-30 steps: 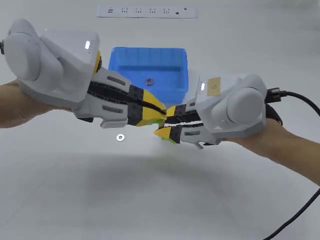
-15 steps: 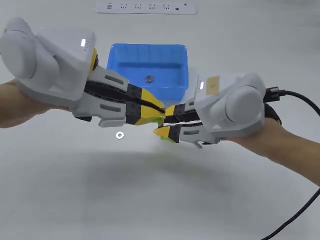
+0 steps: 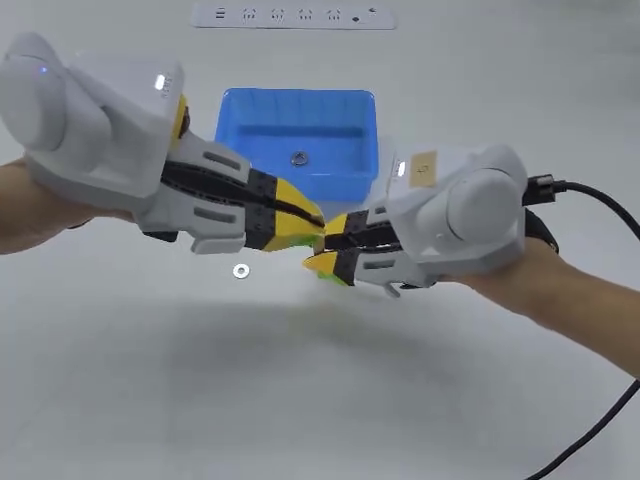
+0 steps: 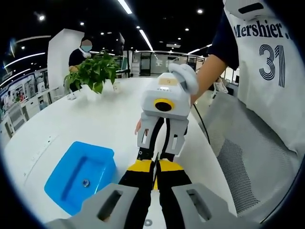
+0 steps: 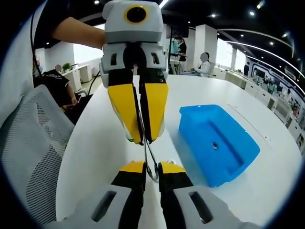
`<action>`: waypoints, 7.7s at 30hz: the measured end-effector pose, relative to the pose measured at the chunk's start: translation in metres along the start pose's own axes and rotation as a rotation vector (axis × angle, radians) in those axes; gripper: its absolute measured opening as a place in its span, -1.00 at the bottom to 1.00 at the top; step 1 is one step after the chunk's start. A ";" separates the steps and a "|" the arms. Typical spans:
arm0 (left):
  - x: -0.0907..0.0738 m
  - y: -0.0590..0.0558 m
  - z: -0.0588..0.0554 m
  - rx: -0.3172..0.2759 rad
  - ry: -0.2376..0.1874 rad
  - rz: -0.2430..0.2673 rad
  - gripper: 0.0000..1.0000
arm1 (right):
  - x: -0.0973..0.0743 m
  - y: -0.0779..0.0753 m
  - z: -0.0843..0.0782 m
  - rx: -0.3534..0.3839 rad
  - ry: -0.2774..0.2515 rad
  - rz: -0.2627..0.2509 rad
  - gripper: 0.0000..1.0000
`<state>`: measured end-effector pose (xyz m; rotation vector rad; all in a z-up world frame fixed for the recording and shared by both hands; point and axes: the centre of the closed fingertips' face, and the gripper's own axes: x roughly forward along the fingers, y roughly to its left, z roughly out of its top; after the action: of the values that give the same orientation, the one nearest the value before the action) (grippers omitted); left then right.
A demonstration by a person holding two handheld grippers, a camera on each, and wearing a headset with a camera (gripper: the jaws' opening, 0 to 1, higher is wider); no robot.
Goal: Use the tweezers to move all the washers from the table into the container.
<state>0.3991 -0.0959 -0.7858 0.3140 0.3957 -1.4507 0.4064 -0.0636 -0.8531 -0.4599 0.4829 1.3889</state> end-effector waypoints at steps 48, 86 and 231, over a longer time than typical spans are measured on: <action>-0.058 0.051 0.092 0.256 -0.025 0.053 -0.88 | -0.038 -0.065 0.108 -0.232 -0.091 -0.120 -0.79; -0.021 0.123 -0.001 0.151 0.076 0.089 -0.88 | 0.038 -0.122 0.029 -0.114 0.039 -0.089 -0.78; -0.061 0.040 0.075 0.308 0.082 0.086 -0.89 | -0.029 -0.051 0.103 -0.209 -0.050 -0.113 -0.79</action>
<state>0.4398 -0.0707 -0.6930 0.6324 0.2207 -1.4163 0.4588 -0.0346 -0.7512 -0.6110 0.2676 1.3443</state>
